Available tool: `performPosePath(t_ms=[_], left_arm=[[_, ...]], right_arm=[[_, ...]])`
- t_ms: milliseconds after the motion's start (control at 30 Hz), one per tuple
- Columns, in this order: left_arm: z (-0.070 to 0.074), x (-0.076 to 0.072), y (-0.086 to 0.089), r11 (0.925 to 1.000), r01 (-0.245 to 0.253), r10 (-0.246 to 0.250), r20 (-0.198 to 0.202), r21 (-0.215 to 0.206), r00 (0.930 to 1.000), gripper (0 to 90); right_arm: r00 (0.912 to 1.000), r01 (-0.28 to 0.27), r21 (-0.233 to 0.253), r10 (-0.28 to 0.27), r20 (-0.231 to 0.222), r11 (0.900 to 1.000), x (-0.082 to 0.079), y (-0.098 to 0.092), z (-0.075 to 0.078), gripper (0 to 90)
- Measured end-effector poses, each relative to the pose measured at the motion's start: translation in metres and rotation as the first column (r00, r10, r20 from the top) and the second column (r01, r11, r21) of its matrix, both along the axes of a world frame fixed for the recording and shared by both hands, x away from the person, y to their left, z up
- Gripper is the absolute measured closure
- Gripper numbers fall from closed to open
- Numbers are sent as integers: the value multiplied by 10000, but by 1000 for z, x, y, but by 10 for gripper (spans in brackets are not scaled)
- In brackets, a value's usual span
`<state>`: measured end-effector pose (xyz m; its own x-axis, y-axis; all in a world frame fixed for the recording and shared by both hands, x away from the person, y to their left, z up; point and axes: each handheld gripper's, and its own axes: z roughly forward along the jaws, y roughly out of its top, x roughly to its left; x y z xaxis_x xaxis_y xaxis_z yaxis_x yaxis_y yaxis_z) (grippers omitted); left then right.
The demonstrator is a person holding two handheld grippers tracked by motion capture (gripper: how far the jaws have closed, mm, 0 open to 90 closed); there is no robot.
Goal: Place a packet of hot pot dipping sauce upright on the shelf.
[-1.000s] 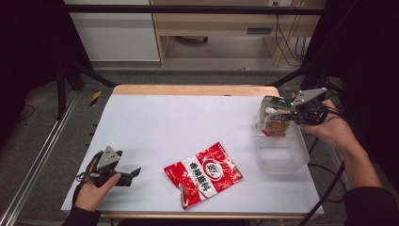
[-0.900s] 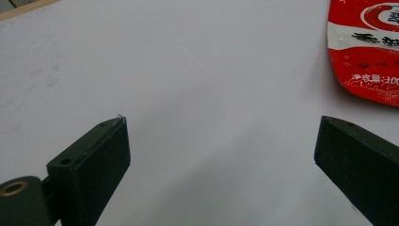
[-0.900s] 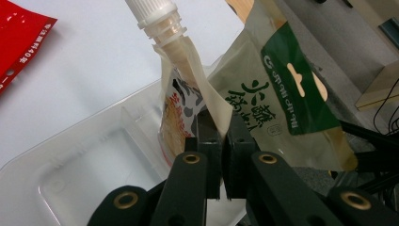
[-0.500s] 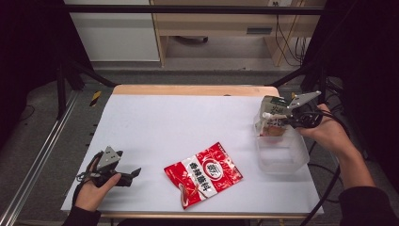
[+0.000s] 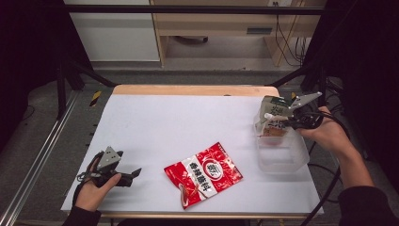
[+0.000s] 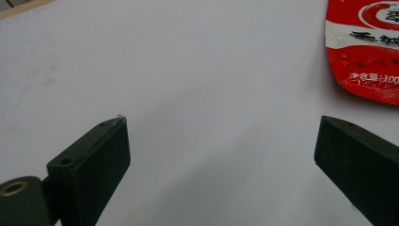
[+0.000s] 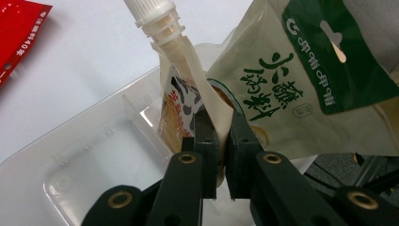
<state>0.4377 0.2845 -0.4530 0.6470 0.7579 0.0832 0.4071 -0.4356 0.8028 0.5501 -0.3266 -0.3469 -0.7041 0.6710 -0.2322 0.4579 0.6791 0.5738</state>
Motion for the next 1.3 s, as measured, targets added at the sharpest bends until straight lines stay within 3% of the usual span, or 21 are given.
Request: performPosePath(t_ms=[167, 267, 500, 667, 900, 967, 1100, 1300], left_arm=[[0, 0, 0, 10000, -15, 15, 18, -15, 10000, 40], [0, 0, 0, 10000, -11, 11, 22, -11, 10000, 41], [1, 0, -1, 10000, 35, -35, 39, 43, 10000, 41], [1, -1, -2, 9999, 75, -75, 35, 67, 10000, 41], [1, -1, -3, 9999, 97, -98, 49, 67, 9999, 41], [1, -2, -4, 9999, 130, -131, 60, 92, 9999, 42], [1, -2, -5, 9998, 189, -190, 53, 103, 9998, 42], [3, -3, -6, 9997, 212, -213, 73, 86, 9997, 42]], right_arm=[[9994, 344, 254, -342, -105, 9991, -2, 1, -1, 536], [9978, 488, 392, -505, 419, 9980, -8, 2, 3, 357], [9891, 536, 712, -627, 1330, 9960, -32, 9, 27, 193], [9843, 507, 989, -665, 1635, 9938, -55, 23, 41, 115], [9730, -13, 1147, -252, 2295, 9934, -91, 55, 50, 93], [9708, -115, 1159, -167, 2394, 9932, -99, 65, 50, 111], [9743, -89, 1664, -289, 2234, 9860, -114, 86, 45, 137], [9765, -292, 2420, -241, 2143, 9698, -129, 114, 29, 143]])
